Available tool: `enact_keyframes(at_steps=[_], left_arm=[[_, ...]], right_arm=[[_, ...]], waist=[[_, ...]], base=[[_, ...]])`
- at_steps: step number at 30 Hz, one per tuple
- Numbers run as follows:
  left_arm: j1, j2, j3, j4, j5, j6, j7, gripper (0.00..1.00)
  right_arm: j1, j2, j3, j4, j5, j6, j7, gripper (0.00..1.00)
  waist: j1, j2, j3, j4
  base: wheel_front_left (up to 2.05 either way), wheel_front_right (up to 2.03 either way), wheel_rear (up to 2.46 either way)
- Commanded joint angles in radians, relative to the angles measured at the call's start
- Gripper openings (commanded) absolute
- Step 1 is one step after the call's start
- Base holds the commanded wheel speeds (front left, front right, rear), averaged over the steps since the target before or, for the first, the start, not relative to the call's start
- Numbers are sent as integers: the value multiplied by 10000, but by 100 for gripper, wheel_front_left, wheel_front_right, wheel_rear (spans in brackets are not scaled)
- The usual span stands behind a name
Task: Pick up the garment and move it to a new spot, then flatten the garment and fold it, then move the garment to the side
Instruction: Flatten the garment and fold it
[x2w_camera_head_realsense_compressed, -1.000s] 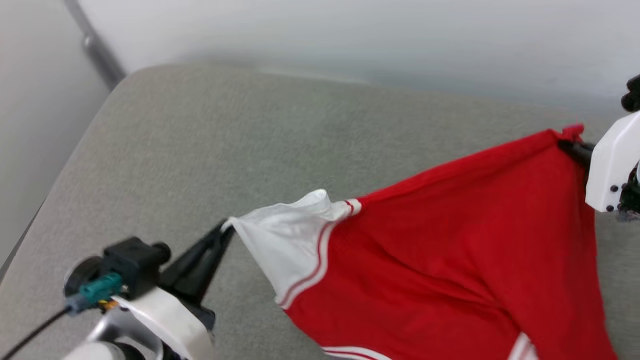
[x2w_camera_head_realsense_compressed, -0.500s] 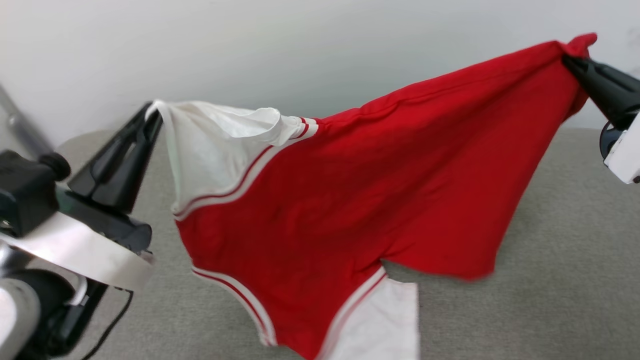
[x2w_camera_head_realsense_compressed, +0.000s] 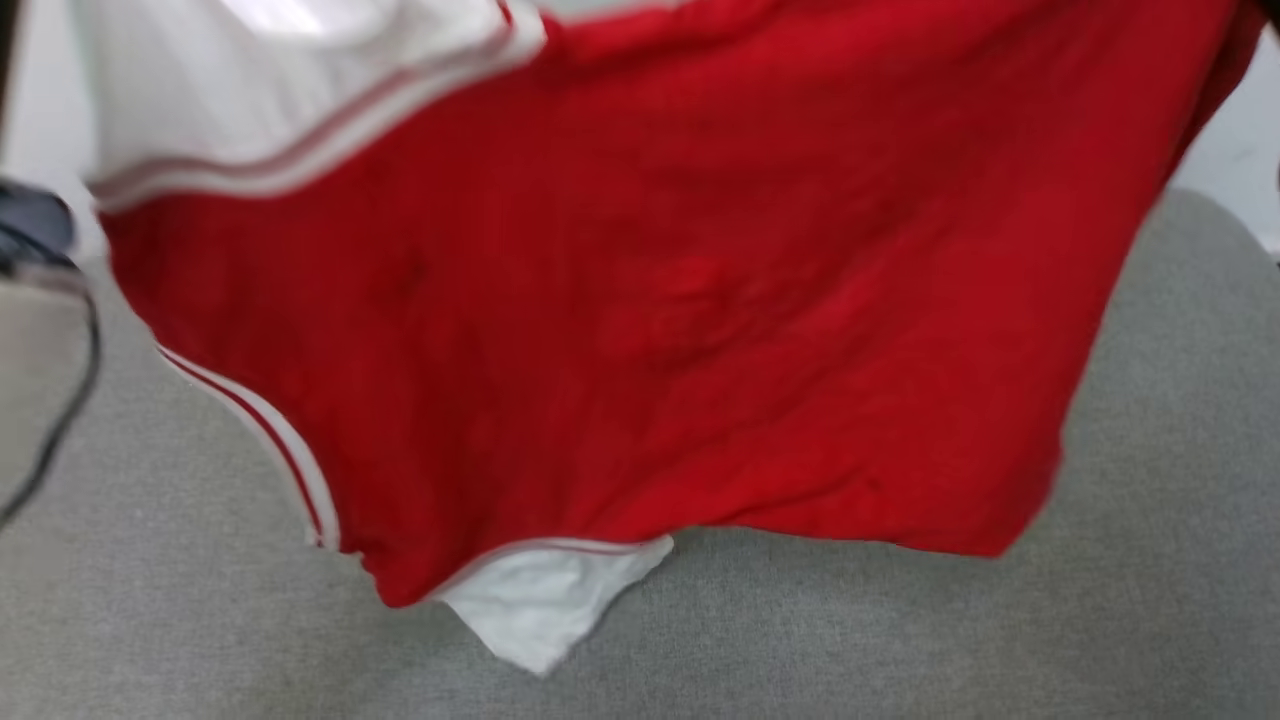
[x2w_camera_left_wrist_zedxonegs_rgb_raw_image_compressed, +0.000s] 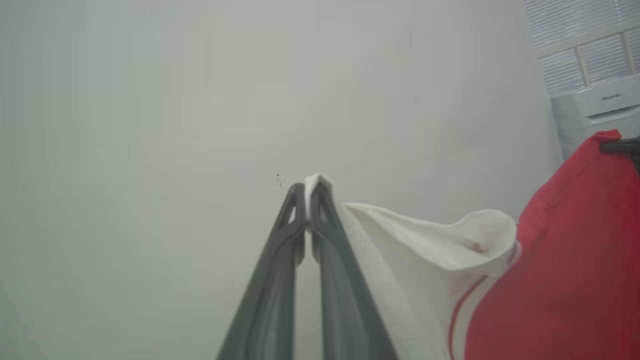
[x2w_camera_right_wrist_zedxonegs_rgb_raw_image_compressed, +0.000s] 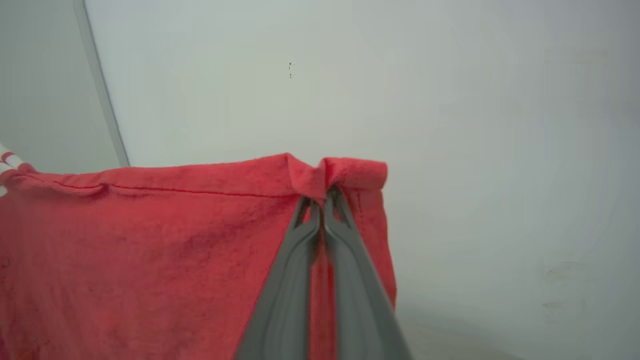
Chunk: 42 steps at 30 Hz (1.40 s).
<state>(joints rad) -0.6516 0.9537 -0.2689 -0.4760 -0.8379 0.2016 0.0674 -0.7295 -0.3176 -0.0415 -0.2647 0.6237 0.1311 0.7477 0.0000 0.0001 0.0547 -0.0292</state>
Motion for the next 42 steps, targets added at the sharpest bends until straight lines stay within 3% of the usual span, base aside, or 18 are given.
enact_keyframes(at_steps=[1,11,17,28,34,42], left_arm=[[-415,-53,119,158,-59,-87,-24,0],[-4828,-522,147,2887,28,-1428,30,0],[-8058,-1370,-141,5354,219,-2120,28,0],[-12243,-2826,-1102,9747,1590,-2948,-1402,0],[-12362,-3601,-1464,11372,1605,-3144,-2422,0],[-9823,-4080,-1967,11939,1184,-3294,-3227,0]], right_arm=[[-355,24,34,-97,-131,-7,-64,0],[-3197,231,134,926,-1096,-7,-1016,0],[-5377,471,243,2437,-1993,-7,-1586,0],[-8117,233,777,5816,-3133,-12,-3836,0],[-8499,551,1103,7275,-3536,-10,-5318,0],[-6862,1080,1731,8809,-3013,-7,-6744,0]], waist=[[0,-1,452,-119],[0,-1,2896,-117],[0,-1,4369,4],[0,-1,6038,368],[0,-1,6382,566],[0,-1,5851,590]], base=[[0,0,0],[0,0,0],[0,0,0],[0,0,0],[0,0,0],[0,0,0]])
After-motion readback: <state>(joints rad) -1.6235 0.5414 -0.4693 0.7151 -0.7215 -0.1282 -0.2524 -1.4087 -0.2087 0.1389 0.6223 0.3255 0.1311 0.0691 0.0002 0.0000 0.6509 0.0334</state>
